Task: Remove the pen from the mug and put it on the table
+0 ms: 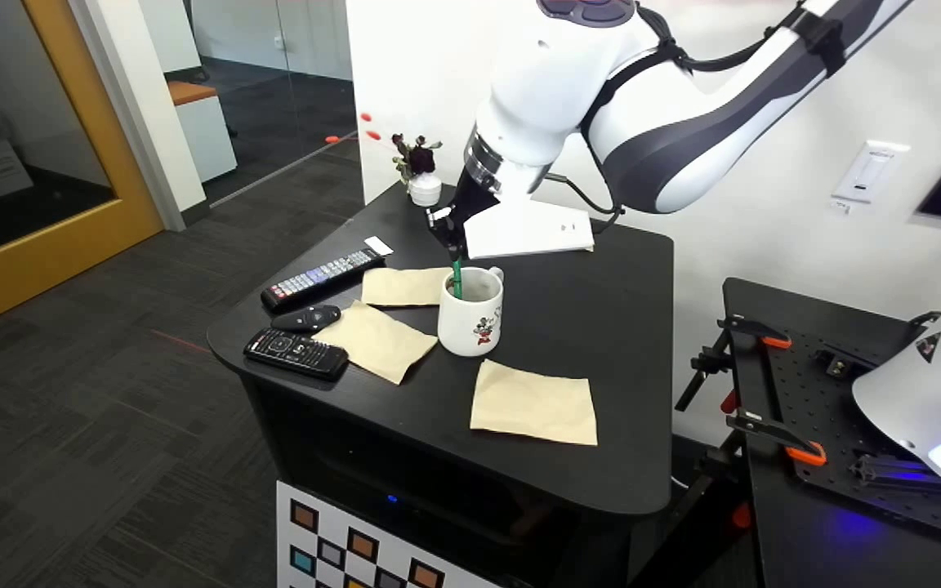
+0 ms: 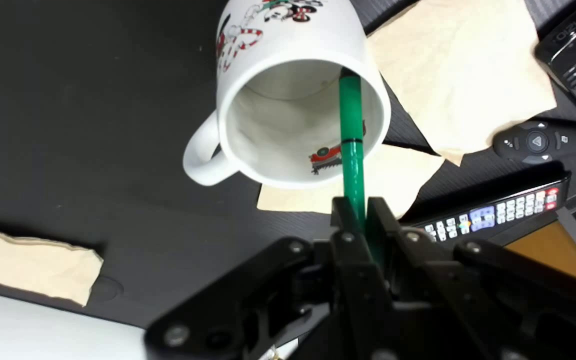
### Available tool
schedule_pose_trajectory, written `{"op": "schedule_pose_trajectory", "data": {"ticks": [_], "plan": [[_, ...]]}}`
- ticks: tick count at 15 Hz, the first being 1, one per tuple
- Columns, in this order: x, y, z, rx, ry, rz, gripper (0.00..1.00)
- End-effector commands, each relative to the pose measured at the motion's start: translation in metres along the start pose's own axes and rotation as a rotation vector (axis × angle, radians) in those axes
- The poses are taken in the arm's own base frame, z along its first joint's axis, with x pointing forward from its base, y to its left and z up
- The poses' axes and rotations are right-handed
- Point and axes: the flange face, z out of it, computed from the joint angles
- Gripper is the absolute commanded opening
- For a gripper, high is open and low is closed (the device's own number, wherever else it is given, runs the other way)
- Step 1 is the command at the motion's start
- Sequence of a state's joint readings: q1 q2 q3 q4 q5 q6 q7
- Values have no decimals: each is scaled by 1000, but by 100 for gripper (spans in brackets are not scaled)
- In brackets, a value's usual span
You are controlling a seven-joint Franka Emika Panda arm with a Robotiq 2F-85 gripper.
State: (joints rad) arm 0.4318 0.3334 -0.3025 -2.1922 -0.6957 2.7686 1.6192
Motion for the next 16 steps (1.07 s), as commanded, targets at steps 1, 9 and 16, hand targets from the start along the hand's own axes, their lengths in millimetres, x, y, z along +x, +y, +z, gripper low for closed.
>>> {"op": "schedule_pose_trajectory", "data": {"ticks": [1,9,16], "plan": [[1,15,-29,-2,41,34,3],[11,46,-84,0,133,78,3],[18,96,-116,1,130,120,3]]}}
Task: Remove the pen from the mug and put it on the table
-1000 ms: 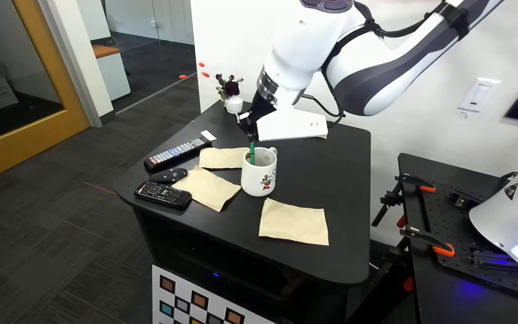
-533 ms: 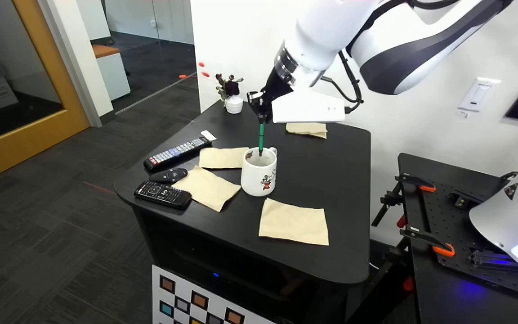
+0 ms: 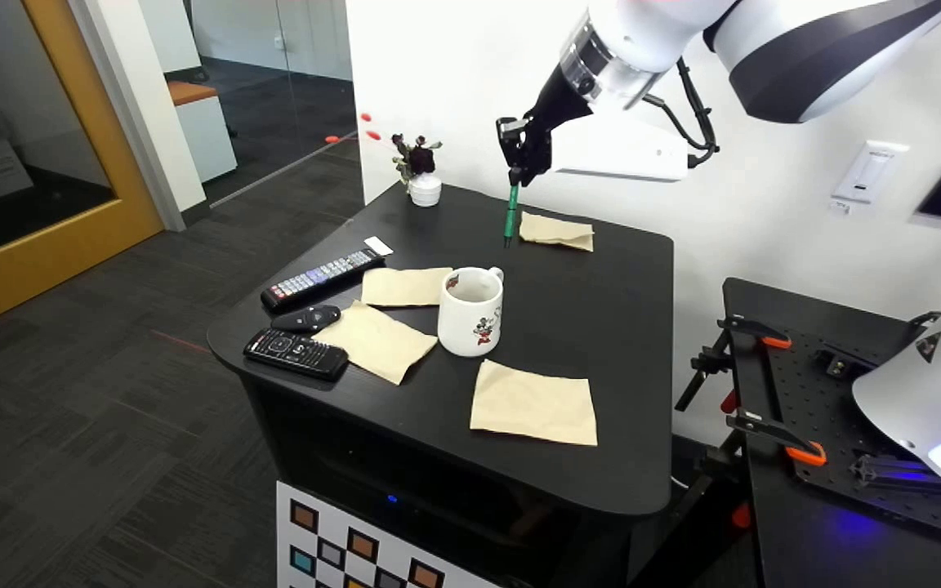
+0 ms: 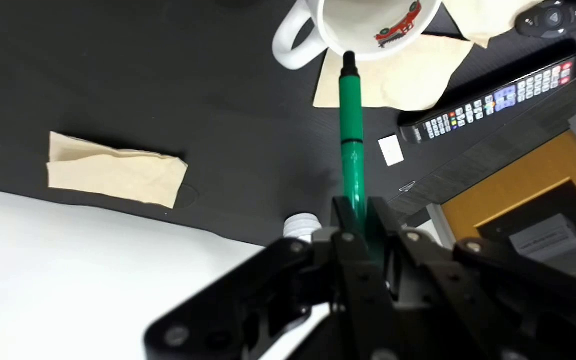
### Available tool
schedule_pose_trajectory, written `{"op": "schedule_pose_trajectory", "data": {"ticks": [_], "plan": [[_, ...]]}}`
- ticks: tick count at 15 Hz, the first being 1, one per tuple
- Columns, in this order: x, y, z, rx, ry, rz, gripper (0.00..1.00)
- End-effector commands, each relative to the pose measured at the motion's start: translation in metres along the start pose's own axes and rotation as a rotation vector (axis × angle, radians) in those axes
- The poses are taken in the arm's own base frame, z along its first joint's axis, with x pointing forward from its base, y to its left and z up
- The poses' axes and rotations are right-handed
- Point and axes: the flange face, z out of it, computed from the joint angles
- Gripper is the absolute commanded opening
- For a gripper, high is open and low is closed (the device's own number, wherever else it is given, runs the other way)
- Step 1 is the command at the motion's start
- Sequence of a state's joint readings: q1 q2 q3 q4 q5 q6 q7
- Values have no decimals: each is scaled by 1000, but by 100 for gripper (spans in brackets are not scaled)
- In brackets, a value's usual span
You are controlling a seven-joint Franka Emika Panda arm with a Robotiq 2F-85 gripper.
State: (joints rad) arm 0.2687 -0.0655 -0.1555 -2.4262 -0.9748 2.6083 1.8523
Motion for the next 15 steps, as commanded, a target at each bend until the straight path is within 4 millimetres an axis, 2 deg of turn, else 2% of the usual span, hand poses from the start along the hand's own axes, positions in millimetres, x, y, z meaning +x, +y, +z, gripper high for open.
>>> {"op": "schedule_pose_trajectory", "data": {"ticks": [1,6,10,15], "plan": [[8,38,-11,-19,-25,31,3],[36,86,5,-43,-135,40,3],[73,124,28,-52,-234,29,3],[113,157,60,-45,-328,-36,3]]}}
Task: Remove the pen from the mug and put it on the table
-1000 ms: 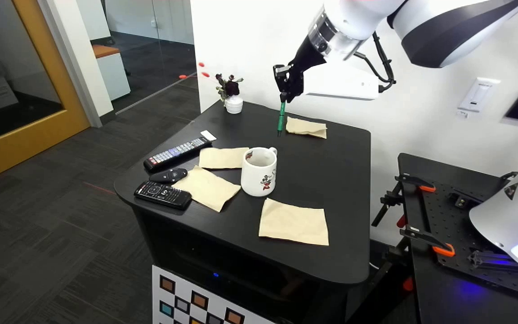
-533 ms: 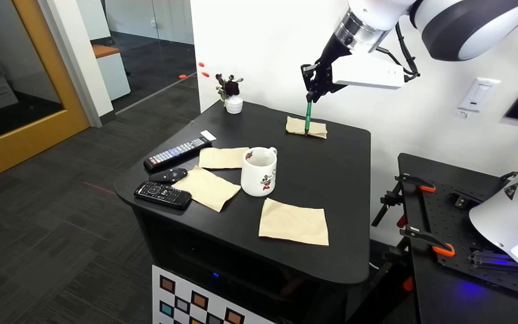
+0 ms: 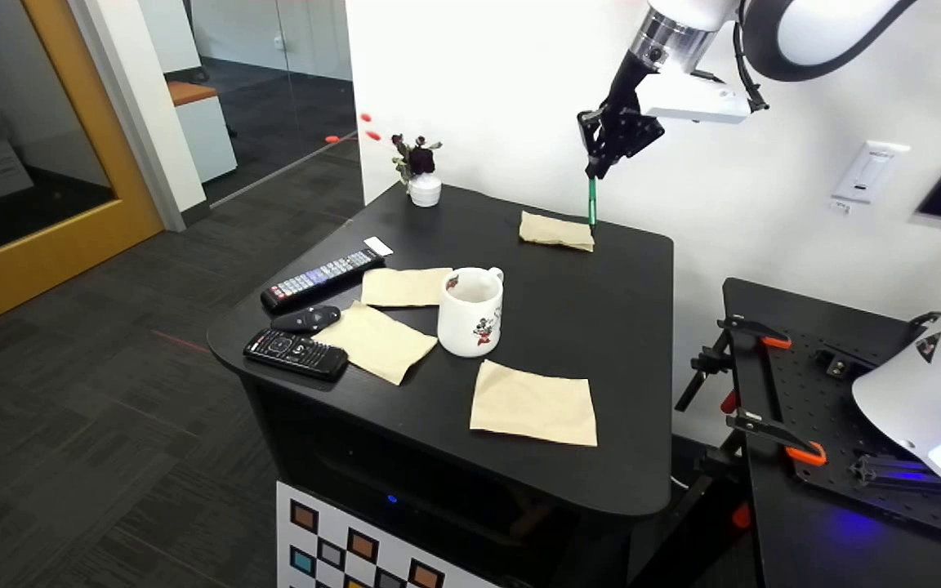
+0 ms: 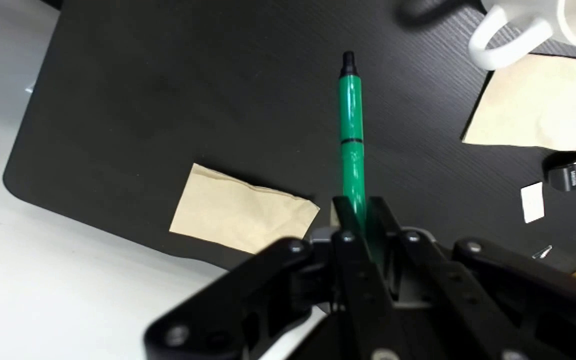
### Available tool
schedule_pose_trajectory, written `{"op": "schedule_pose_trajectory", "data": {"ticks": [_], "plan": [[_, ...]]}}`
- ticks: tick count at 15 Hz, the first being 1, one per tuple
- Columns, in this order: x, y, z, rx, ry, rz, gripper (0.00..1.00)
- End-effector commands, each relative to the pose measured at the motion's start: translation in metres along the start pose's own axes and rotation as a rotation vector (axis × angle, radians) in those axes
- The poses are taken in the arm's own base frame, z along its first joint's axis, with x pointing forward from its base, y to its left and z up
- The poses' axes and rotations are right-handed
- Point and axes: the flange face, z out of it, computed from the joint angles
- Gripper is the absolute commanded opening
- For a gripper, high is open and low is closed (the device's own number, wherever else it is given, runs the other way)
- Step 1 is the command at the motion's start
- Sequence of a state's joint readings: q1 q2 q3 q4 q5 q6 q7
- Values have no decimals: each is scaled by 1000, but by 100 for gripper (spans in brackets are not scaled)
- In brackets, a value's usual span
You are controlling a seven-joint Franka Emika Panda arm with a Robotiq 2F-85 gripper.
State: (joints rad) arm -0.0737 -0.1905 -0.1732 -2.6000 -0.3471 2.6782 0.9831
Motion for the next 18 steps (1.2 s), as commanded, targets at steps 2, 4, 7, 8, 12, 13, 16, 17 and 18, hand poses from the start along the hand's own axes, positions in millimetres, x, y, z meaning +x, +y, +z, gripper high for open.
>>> {"op": "schedule_pose_trajectory", "data": {"ticks": [2,4,7,8,12,13,16,17,18], "plan": [[33,15,22,26,-68,-86,3],[42,17,35,36,-103,-130,3],[52,14,56,50,-140,-186,3],[55,14,64,55,-150,-205,3],[67,11,92,59,-166,-260,3],[70,10,98,60,-173,-271,3],[80,10,120,49,-194,-297,3],[82,10,126,44,-200,-306,3],[85,9,133,39,-208,-315,3]]}}
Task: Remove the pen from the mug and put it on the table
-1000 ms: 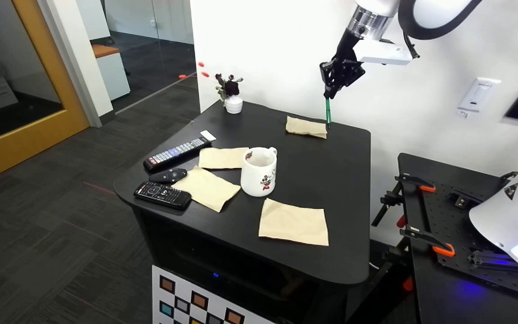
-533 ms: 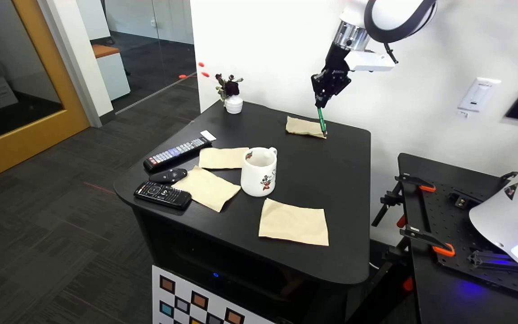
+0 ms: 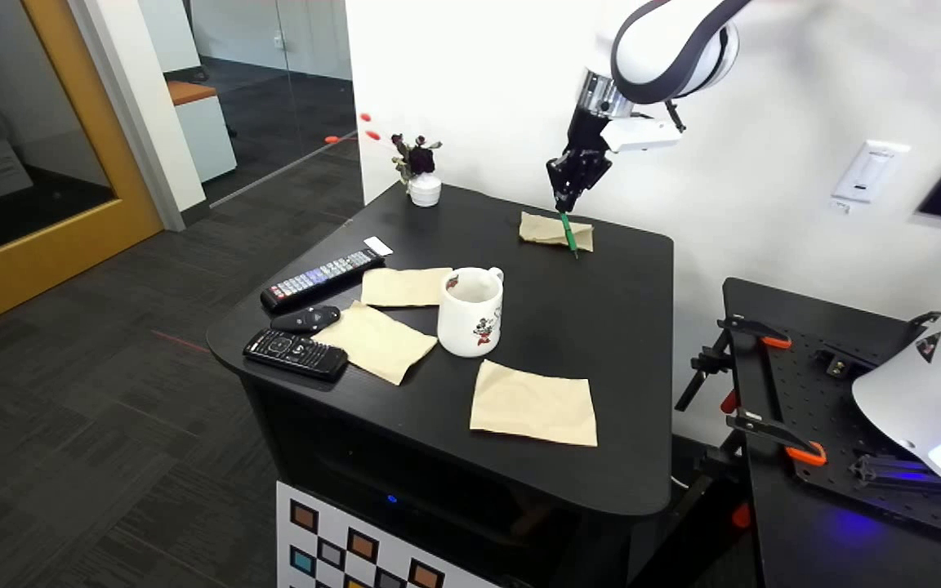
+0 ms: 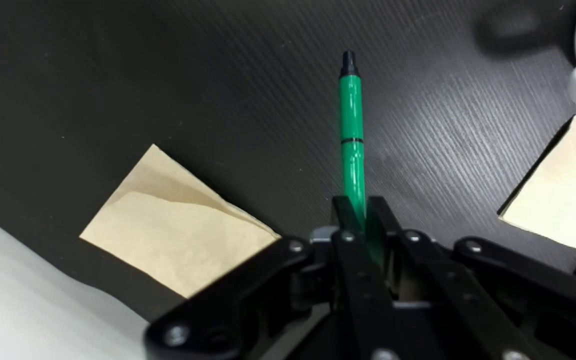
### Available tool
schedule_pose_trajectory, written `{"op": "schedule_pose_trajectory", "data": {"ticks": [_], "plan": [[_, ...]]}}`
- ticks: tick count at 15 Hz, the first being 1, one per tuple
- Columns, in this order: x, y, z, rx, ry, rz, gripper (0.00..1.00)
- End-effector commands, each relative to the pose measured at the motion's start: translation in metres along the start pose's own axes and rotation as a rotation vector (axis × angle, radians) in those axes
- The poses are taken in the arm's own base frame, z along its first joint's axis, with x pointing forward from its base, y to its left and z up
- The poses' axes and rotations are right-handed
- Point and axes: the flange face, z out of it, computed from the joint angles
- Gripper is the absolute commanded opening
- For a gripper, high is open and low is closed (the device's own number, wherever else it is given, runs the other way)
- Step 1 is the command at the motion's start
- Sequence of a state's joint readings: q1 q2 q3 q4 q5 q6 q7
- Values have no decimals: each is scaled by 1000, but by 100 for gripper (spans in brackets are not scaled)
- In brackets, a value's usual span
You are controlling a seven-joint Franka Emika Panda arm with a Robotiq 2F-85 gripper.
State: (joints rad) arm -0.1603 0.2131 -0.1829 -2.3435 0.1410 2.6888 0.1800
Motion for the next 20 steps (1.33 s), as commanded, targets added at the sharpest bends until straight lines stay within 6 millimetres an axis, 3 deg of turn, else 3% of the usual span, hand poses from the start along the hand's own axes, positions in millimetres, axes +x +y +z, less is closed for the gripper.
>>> {"op": "schedule_pose_trajectory", "data": {"ticks": [1,6,11,13,20], "plan": [[21,2,22,-6,-25,-31,3],[31,-1,50,-29,-100,-68,3],[28,-6,75,-62,-234,-108,3],[31,-9,77,-78,-269,-103,37],[44,-13,65,-71,-269,-97,88]]}}
